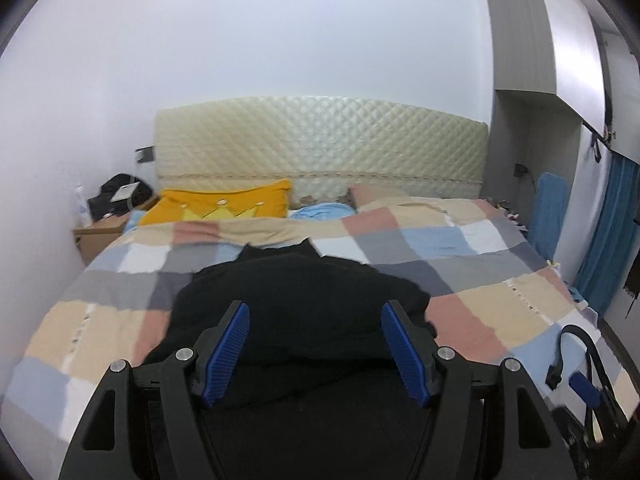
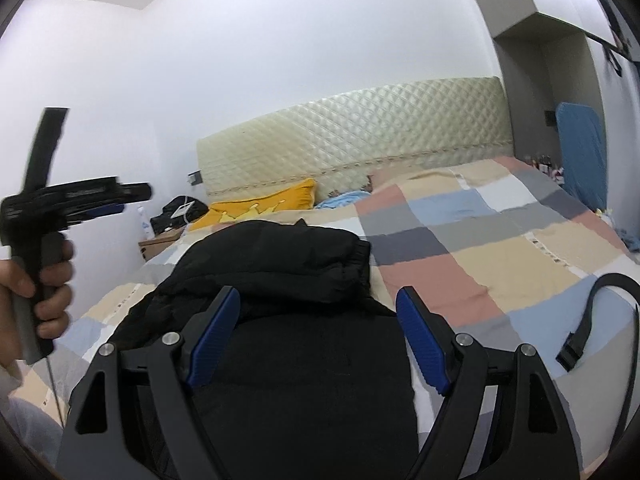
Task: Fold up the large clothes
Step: 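Move both tools to the jacket hem edge and grasp it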
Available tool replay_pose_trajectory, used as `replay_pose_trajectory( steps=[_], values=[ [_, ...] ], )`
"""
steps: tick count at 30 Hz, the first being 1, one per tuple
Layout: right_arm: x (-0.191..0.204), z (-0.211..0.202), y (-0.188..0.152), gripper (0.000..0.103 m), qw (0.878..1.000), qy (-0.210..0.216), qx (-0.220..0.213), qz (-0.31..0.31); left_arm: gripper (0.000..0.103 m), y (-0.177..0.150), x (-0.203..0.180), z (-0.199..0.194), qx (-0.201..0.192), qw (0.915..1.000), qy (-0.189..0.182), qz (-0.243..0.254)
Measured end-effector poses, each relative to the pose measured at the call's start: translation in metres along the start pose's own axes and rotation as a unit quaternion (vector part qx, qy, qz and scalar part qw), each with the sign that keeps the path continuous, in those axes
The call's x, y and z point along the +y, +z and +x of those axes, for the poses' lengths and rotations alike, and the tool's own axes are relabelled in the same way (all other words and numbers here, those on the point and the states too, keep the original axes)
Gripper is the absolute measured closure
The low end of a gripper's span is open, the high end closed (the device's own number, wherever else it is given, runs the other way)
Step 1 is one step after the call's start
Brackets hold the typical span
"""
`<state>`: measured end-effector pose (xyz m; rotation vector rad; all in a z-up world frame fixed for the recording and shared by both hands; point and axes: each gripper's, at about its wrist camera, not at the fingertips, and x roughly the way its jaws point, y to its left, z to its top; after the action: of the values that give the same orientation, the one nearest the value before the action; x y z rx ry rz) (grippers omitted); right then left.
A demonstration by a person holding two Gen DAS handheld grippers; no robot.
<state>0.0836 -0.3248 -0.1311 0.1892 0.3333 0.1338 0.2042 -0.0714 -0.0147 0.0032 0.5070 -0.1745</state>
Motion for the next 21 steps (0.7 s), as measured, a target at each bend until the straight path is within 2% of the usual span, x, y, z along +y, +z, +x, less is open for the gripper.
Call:
replay_pose_trajectory(
  steps=[3,10,14,19,21],
  values=[
    [0.012,0.001,-0.003,0.022,1.0,0.003,0.006,-0.006,0.035,-0.007,0.009,-0.031,-0.006,0.9999,-0.002,-0.012],
    [0.033,-0.008,-0.011,0.022,0.999,0.02,0.011,-0.023,0.035,-0.04,0.017,-0.08,-0.032,0.9991,0.012,0.027],
    [0.044,-0.013,-0.016,0.022,0.999,0.02,0.013,-0.046,0.035,-0.06,0.027,-0.087,-0.038,0.998,0.027,0.043],
    [0.054,-0.009,-0.021,0.022,0.997,0.022,0.021,-0.066,0.035,-0.086,0.049,-0.079,-0.025,0.9983,0.03,0.043],
    [0.057,-0.006,-0.023,0.022,0.997,0.022,0.028,-0.072,0.035,-0.095,0.054,-0.073,-0.018,0.9976,0.041,0.051]
  ],
)
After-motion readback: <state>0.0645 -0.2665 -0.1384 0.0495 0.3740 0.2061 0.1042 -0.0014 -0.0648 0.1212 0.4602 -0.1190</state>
